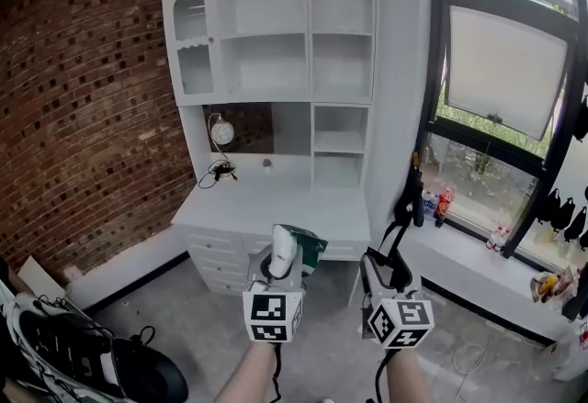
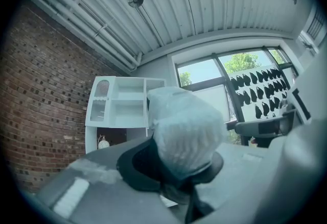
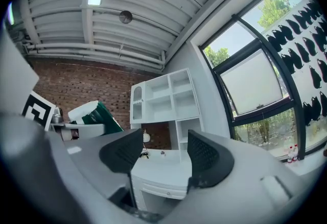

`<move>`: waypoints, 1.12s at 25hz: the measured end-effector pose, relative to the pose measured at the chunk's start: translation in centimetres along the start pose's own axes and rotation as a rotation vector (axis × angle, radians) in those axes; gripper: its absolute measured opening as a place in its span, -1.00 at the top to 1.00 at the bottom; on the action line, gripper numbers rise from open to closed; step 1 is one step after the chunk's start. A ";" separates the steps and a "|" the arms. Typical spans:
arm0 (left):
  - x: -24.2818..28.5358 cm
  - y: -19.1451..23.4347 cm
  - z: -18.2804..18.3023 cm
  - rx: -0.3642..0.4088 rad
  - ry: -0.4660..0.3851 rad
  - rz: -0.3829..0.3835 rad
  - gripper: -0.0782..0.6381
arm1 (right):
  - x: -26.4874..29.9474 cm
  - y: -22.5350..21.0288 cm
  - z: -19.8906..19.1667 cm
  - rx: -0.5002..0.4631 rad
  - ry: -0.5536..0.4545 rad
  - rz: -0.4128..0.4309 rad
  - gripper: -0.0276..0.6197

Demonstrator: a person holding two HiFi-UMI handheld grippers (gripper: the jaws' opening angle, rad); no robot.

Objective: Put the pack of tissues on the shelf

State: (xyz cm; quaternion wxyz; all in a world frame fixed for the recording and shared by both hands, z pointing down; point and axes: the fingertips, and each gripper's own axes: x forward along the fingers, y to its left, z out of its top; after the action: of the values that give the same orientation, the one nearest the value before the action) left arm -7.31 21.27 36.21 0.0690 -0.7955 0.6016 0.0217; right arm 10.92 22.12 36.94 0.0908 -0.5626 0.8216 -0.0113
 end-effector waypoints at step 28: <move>18.5 5.4 -4.8 0.008 0.030 0.040 0.49 | 19.2 -7.7 -5.0 0.027 0.049 0.027 0.10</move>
State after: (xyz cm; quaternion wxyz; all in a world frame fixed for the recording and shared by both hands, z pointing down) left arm -7.67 1.51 38.32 0.0628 -0.7833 0.6185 0.0087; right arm 10.48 1.14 40.18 0.0786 -0.5498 0.8308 -0.0350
